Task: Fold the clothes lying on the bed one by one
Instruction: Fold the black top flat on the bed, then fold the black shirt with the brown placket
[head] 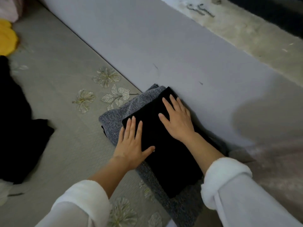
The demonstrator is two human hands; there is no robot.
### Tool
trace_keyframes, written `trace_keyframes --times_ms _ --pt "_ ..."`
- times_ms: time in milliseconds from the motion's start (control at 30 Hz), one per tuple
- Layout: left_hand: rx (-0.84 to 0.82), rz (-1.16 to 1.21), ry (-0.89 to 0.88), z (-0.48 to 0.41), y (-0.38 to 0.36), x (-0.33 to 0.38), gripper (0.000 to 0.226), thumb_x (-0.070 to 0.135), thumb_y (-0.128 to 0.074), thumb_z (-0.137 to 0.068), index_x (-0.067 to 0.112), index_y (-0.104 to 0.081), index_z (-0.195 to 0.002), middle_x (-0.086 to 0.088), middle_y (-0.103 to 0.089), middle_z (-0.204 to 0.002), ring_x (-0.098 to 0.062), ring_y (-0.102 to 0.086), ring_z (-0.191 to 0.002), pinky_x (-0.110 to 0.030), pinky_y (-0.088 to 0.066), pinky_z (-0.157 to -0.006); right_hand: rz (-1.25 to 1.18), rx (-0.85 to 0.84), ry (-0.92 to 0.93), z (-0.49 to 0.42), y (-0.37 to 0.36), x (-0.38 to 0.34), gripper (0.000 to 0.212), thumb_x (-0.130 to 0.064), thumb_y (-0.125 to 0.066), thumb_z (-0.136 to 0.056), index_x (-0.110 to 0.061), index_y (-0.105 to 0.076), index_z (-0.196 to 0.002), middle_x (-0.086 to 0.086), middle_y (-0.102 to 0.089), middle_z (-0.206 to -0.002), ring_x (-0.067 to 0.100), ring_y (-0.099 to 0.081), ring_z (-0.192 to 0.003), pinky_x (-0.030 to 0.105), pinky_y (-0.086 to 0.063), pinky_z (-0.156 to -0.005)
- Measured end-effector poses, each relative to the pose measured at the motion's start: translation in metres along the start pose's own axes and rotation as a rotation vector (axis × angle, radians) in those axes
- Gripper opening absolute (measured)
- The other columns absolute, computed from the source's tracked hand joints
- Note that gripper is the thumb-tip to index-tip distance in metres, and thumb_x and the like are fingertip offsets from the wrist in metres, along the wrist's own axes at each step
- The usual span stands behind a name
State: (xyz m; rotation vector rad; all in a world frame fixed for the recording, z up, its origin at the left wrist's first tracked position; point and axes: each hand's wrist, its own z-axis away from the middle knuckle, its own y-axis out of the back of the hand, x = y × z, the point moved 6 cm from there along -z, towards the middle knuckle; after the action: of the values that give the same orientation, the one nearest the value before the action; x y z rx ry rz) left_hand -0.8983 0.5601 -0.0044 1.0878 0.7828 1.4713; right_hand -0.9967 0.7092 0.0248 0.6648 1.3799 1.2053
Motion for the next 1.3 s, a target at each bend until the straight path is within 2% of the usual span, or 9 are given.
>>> trace_keyframes --times_ms 267,433,500,567,700,867,1033,1167,1300 --pt "-0.001 0.037 0.057 0.005 -0.043 -0.013 0.099 0.079 0.003 -0.074 0.014 0.033 -0.142 -0.006 0.044 -0.146 -0.019 0.042 -0.134 -0.037 0.015 -0.116 0.068 -0.212 0.021 -0.062 -0.084 0.01 0.063 -0.053 -0.029 -0.098 -0.031 -0.008 -0.153 -0.003 0.004 -0.162 0.02 0.011 -0.148 0.042 0.002 -0.119" --pt "0.031 0.101 0.059 0.0 -0.049 -0.014 0.098 0.078 -0.002 -0.076 0.015 0.028 -0.145 -0.006 0.038 -0.15 -0.019 0.039 -0.136 -0.036 0.016 -0.114 0.114 -0.312 -0.02 -0.064 -0.082 0.009 0.063 -0.051 -0.027 -0.099 -0.028 -0.005 -0.153 -0.002 0.007 -0.162 0.021 0.013 -0.148 0.044 0.003 -0.118" --pt "0.058 0.173 0.025 0.0 -0.042 -0.015 0.094 0.078 -0.007 -0.08 0.021 0.025 -0.146 -0.003 0.037 -0.151 -0.017 0.038 -0.137 -0.035 0.016 -0.114 0.095 -0.263 -0.057 -0.061 -0.07 -0.003 0.061 -0.044 -0.031 -0.1 -0.023 -0.01 -0.153 0.0 0.002 -0.162 0.021 0.007 -0.148 0.046 0.001 -0.117" --pt "0.127 0.275 0.006 0.009 -0.036 -0.027 0.084 0.074 -0.012 -0.084 0.029 0.019 -0.148 0.003 0.034 -0.153 -0.013 0.036 -0.138 -0.031 0.017 -0.114 0.04 -0.08 -0.018 -0.049 -0.056 -0.029 0.058 -0.033 -0.039 -0.099 -0.015 -0.021 -0.151 0.003 -0.013 -0.161 0.019 -0.005 -0.148 0.043 -0.005 -0.117" --pt "0.298 0.472 0.305 0.058 -0.055 -0.111 0.07 0.064 -0.016 -0.093 0.032 0.009 -0.15 0.005 0.021 -0.157 -0.011 0.026 -0.142 -0.026 0.015 -0.113 -0.034 0.044 0.254 -0.013 -0.062 -0.107 0.05 -0.028 -0.044 -0.094 -0.009 -0.04 -0.14 0.007 -0.031 -0.153 0.023 -0.021 -0.144 0.041 -0.015 -0.115" --pt "0.226 0.587 0.704 0.15 -0.114 -0.226 0.063 0.041 -0.031 -0.1 0.019 -0.004 -0.152 -0.009 0.009 -0.16 -0.023 0.012 -0.147 -0.036 0.003 -0.118 0.028 -0.176 0.524 0.04 -0.148 -0.209 0.06 -0.037 -0.033 -0.084 -0.005 -0.048 -0.133 0.015 -0.043 -0.144 0.03 -0.036 -0.136 0.047 -0.033 -0.108" --pt "0.168 0.546 0.871 0.237 -0.162 -0.307 0.061 0.04 -0.03 -0.101 0.018 -0.006 -0.152 -0.011 0.008 -0.16 -0.026 0.011 -0.147 -0.038 0.0 -0.119 0.163 -0.571 0.597 0.101 -0.259 -0.266 0.059 -0.033 -0.042 -0.096 -0.015 -0.021 -0.148 0.002 -0.013 -0.158 0.018 -0.008 -0.145 0.036 -0.01 -0.116" --pt "0.186 0.498 0.958 0.288 -0.193 -0.367 0.064 0.043 -0.03 -0.1 0.018 -0.006 -0.153 -0.014 0.009 -0.159 -0.028 0.012 -0.147 -0.038 0.002 -0.119 0.22 -0.595 0.623 0.109 -0.309 -0.318 0.065 -0.035 -0.045 -0.095 -0.015 -0.016 -0.15 0.001 -0.012 -0.158 0.017 -0.008 -0.145 0.034 -0.01 -0.115" --pt "0.214 0.461 1.035 0.32 -0.22 -0.412 0.07 0.055 -0.024 -0.096 0.024 0.004 -0.153 -0.011 0.017 -0.159 -0.024 0.017 -0.146 -0.037 0.008 -0.117 0.236 -0.486 0.625 0.086 -0.338 -0.373 0.076 -0.038 -0.051 -0.092 -0.016 -0.01 -0.152 0.002 -0.011 -0.159 0.02 -0.011 -0.145 0.039 -0.014 -0.115"
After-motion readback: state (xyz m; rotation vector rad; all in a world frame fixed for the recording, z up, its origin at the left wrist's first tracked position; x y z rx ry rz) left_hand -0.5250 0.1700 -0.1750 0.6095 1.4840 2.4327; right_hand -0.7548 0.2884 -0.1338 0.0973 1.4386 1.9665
